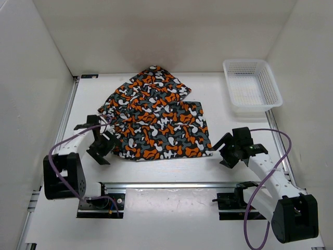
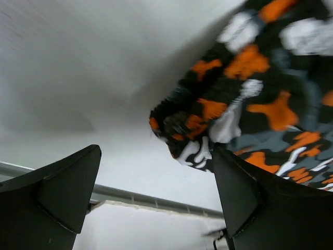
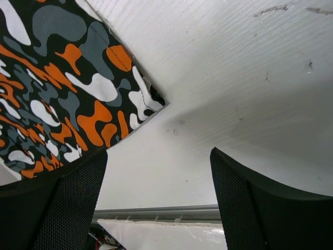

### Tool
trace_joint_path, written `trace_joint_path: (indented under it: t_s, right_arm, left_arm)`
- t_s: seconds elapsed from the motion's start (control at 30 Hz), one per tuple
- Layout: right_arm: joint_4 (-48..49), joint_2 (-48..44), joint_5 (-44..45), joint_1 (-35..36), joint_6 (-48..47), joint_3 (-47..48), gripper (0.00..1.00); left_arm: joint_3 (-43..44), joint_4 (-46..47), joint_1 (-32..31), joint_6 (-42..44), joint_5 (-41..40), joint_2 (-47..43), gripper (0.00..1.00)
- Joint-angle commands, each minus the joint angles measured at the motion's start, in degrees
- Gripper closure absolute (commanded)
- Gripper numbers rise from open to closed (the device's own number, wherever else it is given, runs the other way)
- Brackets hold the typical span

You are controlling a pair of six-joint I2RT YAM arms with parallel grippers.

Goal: Fold and stack the shorts
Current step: Flatten the shorts out, then fold the shorts

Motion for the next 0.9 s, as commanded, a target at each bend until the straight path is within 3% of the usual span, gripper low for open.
trace_joint_path:
  t_s: [0.0, 0.23, 0.27, 0.33, 0.37, 0.47, 0.5, 0.87]
  right_arm:
    - [1.58, -0.71, -4.14, -0.23, 1.16, -1.65, 0.16]
    - [5.35, -1.33, -9.32, -0.23, 5.73, -5.18, 0.16]
    - [5.88, -1.33, -9.33, -0.23, 5.74, -5.18, 0.16]
    - [6.4, -1.33, -10.03, -0.23, 6.44, -6.31, 0.14]
    - [7.28, -1.33, -10.73, -0.23, 7.14, -6.32, 0.14]
    - [10.0, -0.72, -13.02, -0.23, 9.34, -8.6, 0.14]
    - [10.8, -0.71, -13.54, -0.23, 10.21, -9.3, 0.14]
    - [19.41, 3.23, -7.32, 1.34, 17.69, -13.35, 0.17]
  left_arm:
    - [-0.79, 7.62, -0.08, -0.88, 7.23, 0.51, 0.0]
    - [-0.79, 11.49, -0.08, -0.88, 6.62, 5.95, 0.0]
    - [0.26, 12.02, -0.6, -0.88, 6.62, 6.65, 0.04]
    - [1.49, 12.03, -0.6, -0.88, 5.03, 7.8, 0.21]
    - [2.72, 12.03, -0.6, -0.27, 5.03, 8.32, 0.47]
    - [4.48, 12.03, -0.6, 0.26, 5.03, 7.81, 0.85]
    - [4.49, 12.03, -1.21, 0.26, 5.03, 7.8, 0.9]
    - [4.57, 12.03, -2.8, 0.26, 6.7, 7.8, 0.9]
